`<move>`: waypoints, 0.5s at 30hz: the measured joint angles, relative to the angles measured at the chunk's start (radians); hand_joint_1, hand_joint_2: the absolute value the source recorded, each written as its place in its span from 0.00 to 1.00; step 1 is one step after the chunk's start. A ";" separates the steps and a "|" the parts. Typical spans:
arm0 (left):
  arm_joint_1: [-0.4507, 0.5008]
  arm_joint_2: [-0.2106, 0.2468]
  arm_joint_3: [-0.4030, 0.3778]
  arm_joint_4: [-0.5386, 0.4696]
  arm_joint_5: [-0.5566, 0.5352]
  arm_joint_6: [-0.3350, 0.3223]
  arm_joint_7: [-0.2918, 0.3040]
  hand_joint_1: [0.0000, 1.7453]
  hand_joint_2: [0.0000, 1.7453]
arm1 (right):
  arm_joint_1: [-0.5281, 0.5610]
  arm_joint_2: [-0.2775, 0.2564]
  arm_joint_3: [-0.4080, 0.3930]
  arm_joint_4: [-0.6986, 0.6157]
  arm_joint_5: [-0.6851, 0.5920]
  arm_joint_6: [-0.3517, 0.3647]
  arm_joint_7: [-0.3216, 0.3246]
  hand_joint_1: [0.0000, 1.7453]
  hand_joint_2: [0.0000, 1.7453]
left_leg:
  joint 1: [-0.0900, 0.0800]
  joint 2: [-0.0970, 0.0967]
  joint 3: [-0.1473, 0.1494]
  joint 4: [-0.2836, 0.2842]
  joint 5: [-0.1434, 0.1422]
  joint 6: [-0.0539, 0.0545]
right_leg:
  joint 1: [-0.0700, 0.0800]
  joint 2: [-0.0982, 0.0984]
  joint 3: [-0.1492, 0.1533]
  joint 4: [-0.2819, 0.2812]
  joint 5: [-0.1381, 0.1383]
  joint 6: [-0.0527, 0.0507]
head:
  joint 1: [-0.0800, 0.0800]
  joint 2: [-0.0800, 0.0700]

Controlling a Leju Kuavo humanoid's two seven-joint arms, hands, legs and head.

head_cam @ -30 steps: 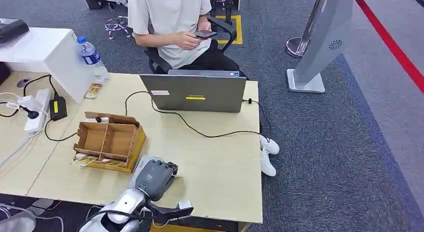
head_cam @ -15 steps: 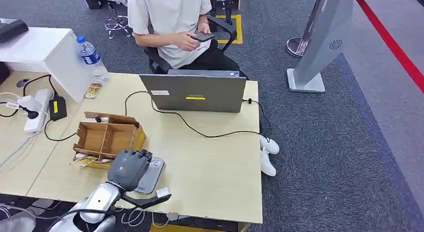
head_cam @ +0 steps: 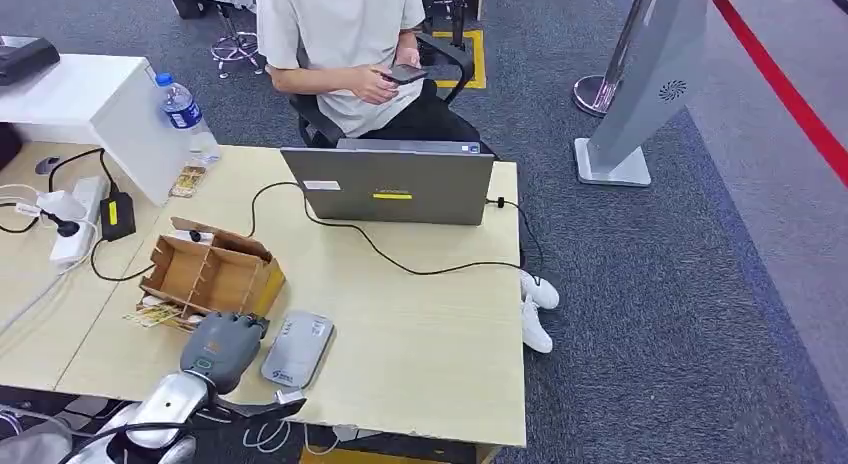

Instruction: Pass the card to the sensor for recognition and then transmit it.

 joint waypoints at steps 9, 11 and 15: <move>-0.029 -0.021 -0.001 0.009 0.021 0.083 -0.032 1.00 1.00 | -0.002 0.000 0.000 0.000 0.005 0.000 0.003 0.00 0.00 | 0.000 0.000 0.000 0.000 0.000 0.000 | 0.000 -0.001 0.000 0.000 0.000 0.000 | 0.000 0.000; -0.046 -0.045 -0.001 0.009 0.018 0.145 -0.031 1.00 1.00 | -0.004 0.000 0.000 0.000 0.006 0.000 -0.002 0.00 0.00 | 0.000 0.000 0.000 0.000 0.000 0.000 | 0.000 -0.001 0.000 0.000 0.000 0.000 | 0.000 0.000; -0.082 -0.090 -0.002 -0.002 0.022 0.194 -0.032 1.00 1.00 | -0.005 0.000 0.000 0.000 0.011 0.002 -0.008 0.00 0.00 | 0.000 0.000 0.000 0.000 0.000 0.000 | 0.000 -0.001 0.000 0.000 0.000 0.000 | 0.000 0.000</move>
